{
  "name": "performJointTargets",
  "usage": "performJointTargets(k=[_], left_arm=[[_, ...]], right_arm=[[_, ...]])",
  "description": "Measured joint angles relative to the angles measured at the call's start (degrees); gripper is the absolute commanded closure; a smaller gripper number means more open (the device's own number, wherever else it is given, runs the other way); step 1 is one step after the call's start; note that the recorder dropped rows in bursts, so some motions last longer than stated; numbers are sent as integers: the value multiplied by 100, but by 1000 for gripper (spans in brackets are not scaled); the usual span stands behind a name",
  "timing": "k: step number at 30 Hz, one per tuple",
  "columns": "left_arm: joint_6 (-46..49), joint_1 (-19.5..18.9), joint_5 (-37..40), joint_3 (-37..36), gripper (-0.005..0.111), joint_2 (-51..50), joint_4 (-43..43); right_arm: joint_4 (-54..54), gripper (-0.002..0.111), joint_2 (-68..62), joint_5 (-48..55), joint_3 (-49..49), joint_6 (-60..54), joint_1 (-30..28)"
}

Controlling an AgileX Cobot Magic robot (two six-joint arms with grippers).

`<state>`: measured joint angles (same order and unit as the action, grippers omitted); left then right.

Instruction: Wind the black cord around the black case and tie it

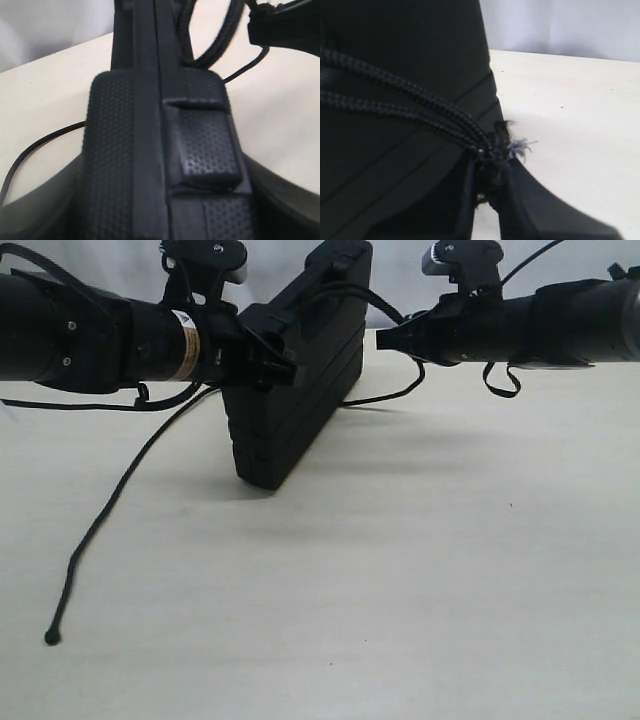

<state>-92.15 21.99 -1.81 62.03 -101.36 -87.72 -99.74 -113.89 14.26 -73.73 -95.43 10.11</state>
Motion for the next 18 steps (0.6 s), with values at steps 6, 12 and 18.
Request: performJointTargets(k=[6, 12, 18], left_arm=[[-11, 0, -321, 0, 107, 0, 134], [-11, 0, -537, 0, 107, 0, 169], [-11, 0, -621, 0, 107, 0, 169]], right_arm=[[0, 104, 0, -352, 0, -264, 0], [0, 104, 0, -644, -3, -445, 0], [-14, 104, 0, -500, -3, -564, 74]])
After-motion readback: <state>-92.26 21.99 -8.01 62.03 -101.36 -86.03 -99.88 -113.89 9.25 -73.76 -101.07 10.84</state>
